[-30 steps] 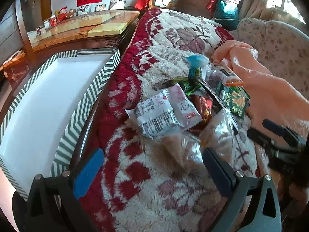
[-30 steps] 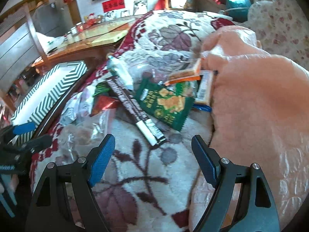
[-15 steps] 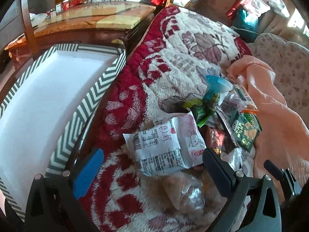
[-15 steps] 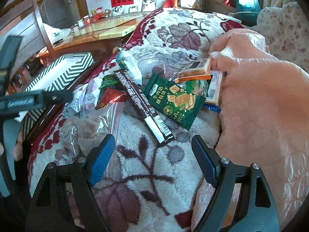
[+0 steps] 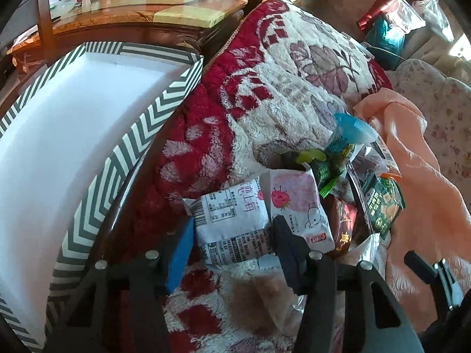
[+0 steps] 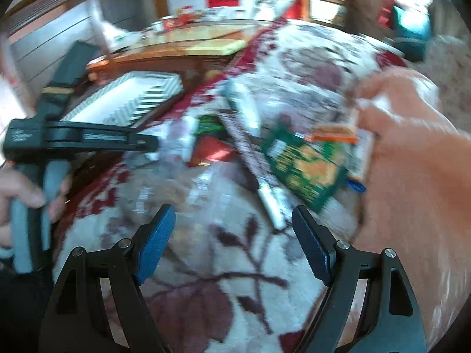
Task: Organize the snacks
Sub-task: 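Reach the left gripper to the white printed snack packet and grasp it, then grasp the clear zip bag of nuts with the right gripper while the left holds the white packet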
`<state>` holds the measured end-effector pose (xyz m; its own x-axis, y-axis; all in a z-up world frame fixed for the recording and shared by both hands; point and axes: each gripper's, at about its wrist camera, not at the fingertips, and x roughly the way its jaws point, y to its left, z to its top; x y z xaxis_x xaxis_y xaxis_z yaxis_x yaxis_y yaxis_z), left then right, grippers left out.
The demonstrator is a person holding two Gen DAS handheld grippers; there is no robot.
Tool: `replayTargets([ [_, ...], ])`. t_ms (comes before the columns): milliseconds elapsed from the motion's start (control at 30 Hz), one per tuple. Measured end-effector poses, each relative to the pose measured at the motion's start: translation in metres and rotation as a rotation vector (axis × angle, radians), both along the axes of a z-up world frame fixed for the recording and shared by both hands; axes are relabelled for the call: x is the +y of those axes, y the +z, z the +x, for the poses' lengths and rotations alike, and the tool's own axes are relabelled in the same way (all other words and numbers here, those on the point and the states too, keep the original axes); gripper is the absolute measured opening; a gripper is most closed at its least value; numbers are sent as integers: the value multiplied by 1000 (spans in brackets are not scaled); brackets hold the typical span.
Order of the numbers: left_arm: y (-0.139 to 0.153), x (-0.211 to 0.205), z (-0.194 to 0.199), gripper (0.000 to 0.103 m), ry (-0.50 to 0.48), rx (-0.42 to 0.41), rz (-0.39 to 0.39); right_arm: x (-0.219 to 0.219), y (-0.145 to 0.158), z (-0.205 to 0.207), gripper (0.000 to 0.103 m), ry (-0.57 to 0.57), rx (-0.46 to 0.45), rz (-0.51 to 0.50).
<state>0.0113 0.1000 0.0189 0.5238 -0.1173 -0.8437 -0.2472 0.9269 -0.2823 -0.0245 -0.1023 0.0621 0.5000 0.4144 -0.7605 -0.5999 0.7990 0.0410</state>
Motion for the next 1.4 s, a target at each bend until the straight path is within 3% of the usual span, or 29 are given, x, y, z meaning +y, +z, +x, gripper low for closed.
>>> replayTargets([
  [100, -1, -1, 0, 56, -2, -7, 7, 14, 3, 2, 82, 65, 19, 0],
  [233, 1, -1, 2, 58, -1, -4, 14, 25, -11, 14, 82, 33, 94, -42],
  [300, 1, -1, 3, 63, -3, 7, 28, 27, -16, 17, 82, 9, 133, -31],
  [533, -4, 3, 9, 77, 22, 21, 30, 36, -4, 12, 82, 87, 92, -30],
  [833, -6, 11, 8, 78, 43, 49, 32, 64, -9, 27, 82, 239, 112, -23],
  [933, -6, 13, 8, 78, 43, 51, 28, 66, -23, 25, 82, 270, 188, -59],
  [1100, -8, 12, 7, 81, 33, 53, 38, 50, -34, 0, 82, 329, 366, -8],
  [1233, -9, 12, 9, 82, 40, 62, 28, 50, -25, -6, 82, 305, 273, -42],
  [1400, -11, 13, 13, 84, 54, 75, 14, 71, -29, 8, 82, 274, 273, -41],
])
